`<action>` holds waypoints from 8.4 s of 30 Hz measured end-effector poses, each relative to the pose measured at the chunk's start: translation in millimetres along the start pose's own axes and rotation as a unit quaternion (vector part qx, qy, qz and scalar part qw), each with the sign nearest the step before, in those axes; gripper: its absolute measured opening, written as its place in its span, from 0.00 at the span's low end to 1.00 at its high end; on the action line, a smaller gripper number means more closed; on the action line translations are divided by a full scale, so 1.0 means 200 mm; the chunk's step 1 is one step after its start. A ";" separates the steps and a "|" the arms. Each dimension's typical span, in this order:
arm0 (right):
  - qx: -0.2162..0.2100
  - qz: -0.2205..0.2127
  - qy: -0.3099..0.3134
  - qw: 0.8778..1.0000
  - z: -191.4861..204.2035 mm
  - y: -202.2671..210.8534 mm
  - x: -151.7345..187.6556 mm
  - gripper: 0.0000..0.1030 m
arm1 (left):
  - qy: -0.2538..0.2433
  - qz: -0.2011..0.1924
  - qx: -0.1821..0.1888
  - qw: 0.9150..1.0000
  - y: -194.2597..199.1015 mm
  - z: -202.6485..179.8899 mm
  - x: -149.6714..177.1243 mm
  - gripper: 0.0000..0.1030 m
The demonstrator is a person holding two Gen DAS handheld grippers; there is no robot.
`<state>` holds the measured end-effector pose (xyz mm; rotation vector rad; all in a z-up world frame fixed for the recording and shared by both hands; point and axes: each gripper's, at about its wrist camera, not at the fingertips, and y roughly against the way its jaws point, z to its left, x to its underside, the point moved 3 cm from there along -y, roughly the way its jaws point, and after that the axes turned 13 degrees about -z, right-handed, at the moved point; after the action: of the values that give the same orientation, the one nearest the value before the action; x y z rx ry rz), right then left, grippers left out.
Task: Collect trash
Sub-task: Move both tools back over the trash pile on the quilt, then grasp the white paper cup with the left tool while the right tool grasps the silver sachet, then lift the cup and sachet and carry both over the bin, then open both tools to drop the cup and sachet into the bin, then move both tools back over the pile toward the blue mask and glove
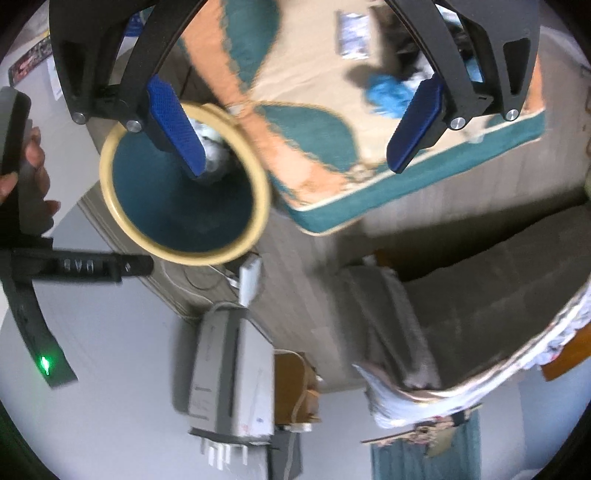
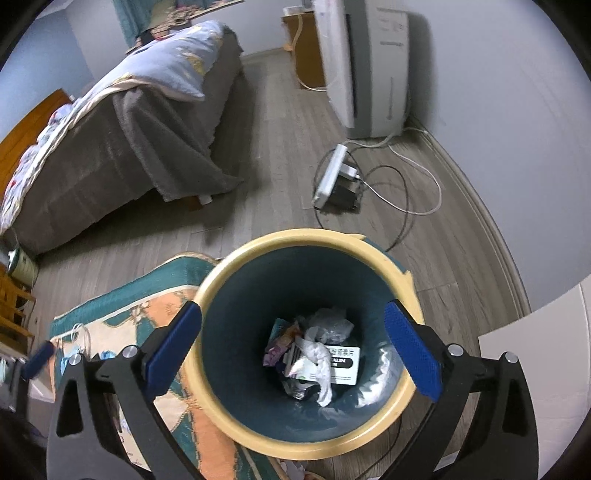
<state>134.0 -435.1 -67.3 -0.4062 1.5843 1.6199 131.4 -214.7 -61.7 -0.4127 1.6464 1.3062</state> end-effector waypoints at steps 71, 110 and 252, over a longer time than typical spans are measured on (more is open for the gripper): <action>-0.081 0.214 0.175 0.958 1.26 -0.20 0.94 0.56 | 0.090 0.137 -0.008 0.986 0.44 0.72 0.84 0.65; -0.113 0.175 0.179 0.961 1.31 -0.14 0.80 0.22 | 0.083 0.060 -0.066 0.993 0.55 0.90 0.59 0.65; -0.081 0.004 0.101 0.992 0.64 0.04 0.09 0.94 | 0.016 -0.015 -0.096 0.995 0.50 0.51 0.19 0.94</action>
<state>156.1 -307.1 -54.5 -0.6691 1.6063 1.7651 87.2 -76.7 -33.9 -0.5743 1.5405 1.4487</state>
